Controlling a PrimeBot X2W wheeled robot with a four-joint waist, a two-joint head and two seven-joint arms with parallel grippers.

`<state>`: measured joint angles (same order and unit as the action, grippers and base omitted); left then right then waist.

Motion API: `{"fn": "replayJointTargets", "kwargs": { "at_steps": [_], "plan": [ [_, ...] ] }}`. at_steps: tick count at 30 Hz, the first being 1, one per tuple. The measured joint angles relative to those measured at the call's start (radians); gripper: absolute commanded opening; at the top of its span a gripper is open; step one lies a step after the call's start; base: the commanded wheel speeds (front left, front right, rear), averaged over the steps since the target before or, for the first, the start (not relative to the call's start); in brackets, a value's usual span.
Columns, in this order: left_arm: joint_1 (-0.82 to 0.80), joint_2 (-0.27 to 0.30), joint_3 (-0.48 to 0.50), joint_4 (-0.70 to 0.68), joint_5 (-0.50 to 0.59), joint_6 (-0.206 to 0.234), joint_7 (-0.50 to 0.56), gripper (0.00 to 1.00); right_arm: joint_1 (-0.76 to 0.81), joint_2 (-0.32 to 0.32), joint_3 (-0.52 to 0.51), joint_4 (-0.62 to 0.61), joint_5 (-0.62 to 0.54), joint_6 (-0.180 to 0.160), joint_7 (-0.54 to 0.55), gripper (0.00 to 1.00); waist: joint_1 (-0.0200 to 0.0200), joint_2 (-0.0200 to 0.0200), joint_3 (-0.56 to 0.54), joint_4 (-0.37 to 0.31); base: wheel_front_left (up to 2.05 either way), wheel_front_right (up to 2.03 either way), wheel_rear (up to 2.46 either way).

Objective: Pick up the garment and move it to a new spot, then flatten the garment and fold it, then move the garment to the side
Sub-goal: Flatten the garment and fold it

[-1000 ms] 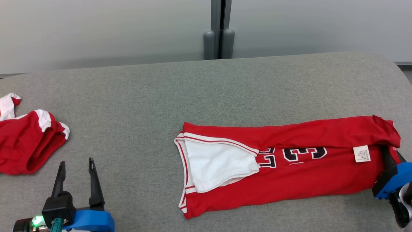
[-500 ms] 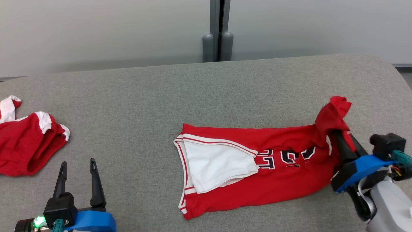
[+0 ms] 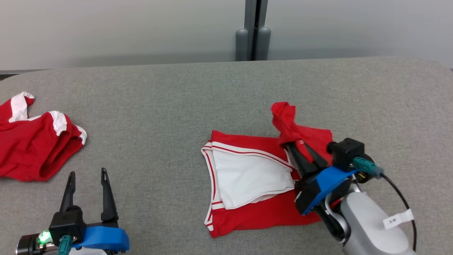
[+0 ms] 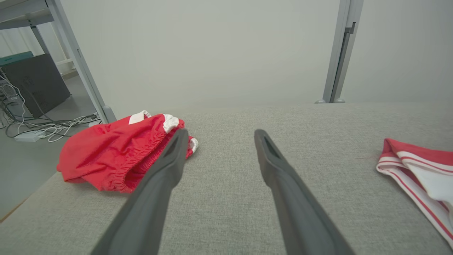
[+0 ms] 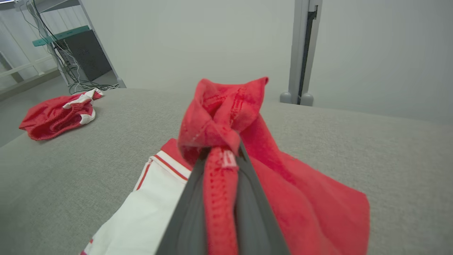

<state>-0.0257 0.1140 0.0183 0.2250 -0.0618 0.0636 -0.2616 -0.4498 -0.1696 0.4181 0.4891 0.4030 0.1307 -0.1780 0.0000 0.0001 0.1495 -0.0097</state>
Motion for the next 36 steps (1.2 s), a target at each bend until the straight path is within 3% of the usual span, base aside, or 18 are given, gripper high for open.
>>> {"fn": "replayJointTargets", "kwargs": {
  "at_steps": [10,17,18,19,20,24,29,36],
  "plan": [
    [-0.024,-0.012,-0.015,0.010,0.002,-0.004,0.000,1.00,-0.077,0.096,0.128,0.093,-0.011,0.000,0.009,0.00,0.0000,0.0000,0.028,0.037,0.00,0.00,0.00],
    [-0.046,-0.021,-0.027,0.020,0.005,-0.008,0.000,1.00,-0.129,0.116,0.191,0.200,0.011,0.000,-0.003,0.00,0.0000,0.0000,0.047,0.062,0.00,0.00,0.00],
    [-0.048,-0.022,-0.030,0.019,0.007,-0.008,0.000,1.00,-0.135,0.118,0.198,0.219,0.011,0.000,0.001,0.09,0.0000,0.0000,0.050,0.064,0.00,0.00,0.00],
    [-0.051,-0.023,-0.031,0.019,0.008,-0.008,0.000,1.00,-0.138,0.117,0.209,0.226,0.017,0.000,-0.007,0.60,0.0001,0.0001,0.052,0.067,0.00,0.00,0.00],
    [-0.053,-0.025,-0.032,0.019,0.009,-0.008,0.000,1.00,-0.142,0.117,0.222,0.232,0.027,0.000,-0.010,1.00,0.0001,0.0000,0.054,0.069,0.00,0.00,0.00],
    [-0.059,-0.023,-0.027,0.026,0.009,-0.008,0.000,1.00,-0.149,0.120,0.255,0.244,0.058,0.000,-0.037,1.00,0.0001,0.0000,0.058,0.064,0.00,0.00,0.00],
    [-0.058,-0.023,-0.024,0.029,0.009,-0.008,0.000,1.00,-0.162,0.116,0.225,0.249,0.053,0.000,-0.072,1.00,0.0001,0.0000,0.048,0.045,0.00,0.00,0.00],
    [-0.048,-0.019,-0.014,0.026,0.009,-0.009,0.000,1.00,-0.097,0.011,0.085,0.114,0.021,0.000,-0.083,1.00,0.0000,0.0000,0.028,0.017,0.00,0.00,0.00]
  ]
}}
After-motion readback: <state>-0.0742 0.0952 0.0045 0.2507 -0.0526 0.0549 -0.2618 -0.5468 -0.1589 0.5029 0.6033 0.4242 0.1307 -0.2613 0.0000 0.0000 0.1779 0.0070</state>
